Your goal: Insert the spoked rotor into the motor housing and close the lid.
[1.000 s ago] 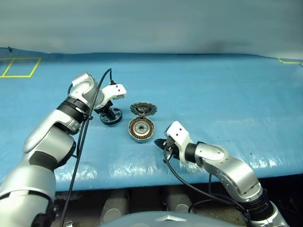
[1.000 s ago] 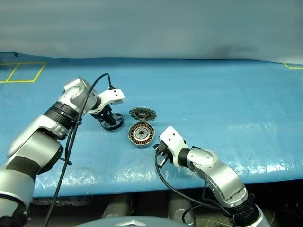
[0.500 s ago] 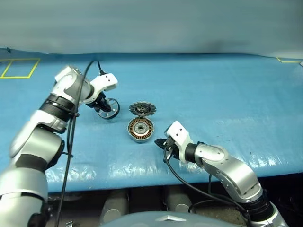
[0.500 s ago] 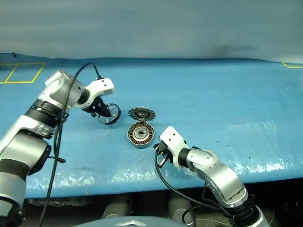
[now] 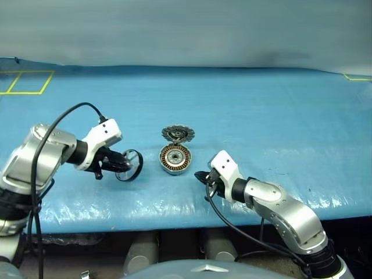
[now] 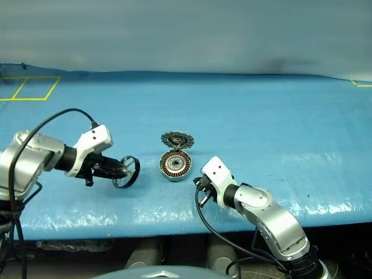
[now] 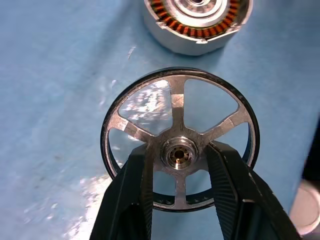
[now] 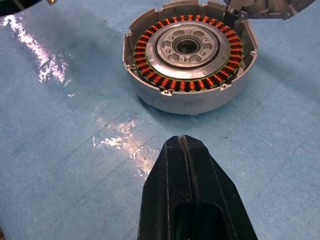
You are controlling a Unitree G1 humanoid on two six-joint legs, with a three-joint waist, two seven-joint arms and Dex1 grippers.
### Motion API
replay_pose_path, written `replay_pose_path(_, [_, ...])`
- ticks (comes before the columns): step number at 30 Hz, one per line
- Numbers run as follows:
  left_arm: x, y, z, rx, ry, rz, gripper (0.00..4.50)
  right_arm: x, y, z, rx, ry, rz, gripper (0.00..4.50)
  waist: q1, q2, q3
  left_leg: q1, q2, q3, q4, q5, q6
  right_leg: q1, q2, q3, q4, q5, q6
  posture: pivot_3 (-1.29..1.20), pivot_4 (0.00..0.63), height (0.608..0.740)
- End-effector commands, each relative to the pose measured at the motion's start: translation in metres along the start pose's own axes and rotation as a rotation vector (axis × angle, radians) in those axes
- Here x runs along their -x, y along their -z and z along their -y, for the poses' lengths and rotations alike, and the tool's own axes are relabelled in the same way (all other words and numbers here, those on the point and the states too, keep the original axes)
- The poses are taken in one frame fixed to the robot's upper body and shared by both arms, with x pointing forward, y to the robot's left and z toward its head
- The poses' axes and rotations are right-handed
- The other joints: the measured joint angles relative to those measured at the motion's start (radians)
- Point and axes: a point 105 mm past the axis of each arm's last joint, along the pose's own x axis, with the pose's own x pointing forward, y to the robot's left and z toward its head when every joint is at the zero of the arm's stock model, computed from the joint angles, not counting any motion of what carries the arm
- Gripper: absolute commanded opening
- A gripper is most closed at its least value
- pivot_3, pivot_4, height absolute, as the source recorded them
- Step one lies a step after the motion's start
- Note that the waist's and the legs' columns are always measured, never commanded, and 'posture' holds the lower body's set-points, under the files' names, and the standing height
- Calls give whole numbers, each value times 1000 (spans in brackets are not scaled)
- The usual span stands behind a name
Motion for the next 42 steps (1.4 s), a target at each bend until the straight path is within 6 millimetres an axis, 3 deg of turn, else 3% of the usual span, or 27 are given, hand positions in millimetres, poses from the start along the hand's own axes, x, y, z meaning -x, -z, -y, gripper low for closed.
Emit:
replay_pose_path(1, [-1, -17, 17, -54, 27, 98, 1309, 3, -6, 0, 18, -1, 54, 0, 4, 0, 0, 0, 0, 0, 0, 0, 0, 0, 0, 0, 0, 0, 0, 0, 150, 740])
replay_pose_path(8, [-17, -41, 21, -93, 54, 150, 1309, 5, -4, 3, 15, 12, 69, 0, 6, -1, 0, 2, 0, 1, 0, 0, 0, 2, 0, 0, 0, 0, 0, 0, 150, 740])
replay_pose_path(16, [-40, -77, 5, -178, 34, 157, 1309, 7, -4, 6, 19, 46, 126, 0, 6, -1, 0, 3, 0, 2, -1, 0, 0, 3, 0, 1, 0, 1, 1, 0, 150, 740])
replay_pose_path(27, [-65, -85, -8, -272, 36, 78, 1309, 10, 2, 2, -2, 35, 163, 0, 4, -1, 0, 3, 0, 3, -2, 0, 0, 2, 0, 2, 0, 1, 1, 0, 150, 740])
replay_pose_path(42, [-67, -84, -14, -294, 17, 22, 1309, 8, 4, 2, -6, 40, 159, 0, 4, -1, 0, 3, 0, 3, -2, 0, 0, 1, 0, 2, 0, 1, 1, 0, 150, 740])
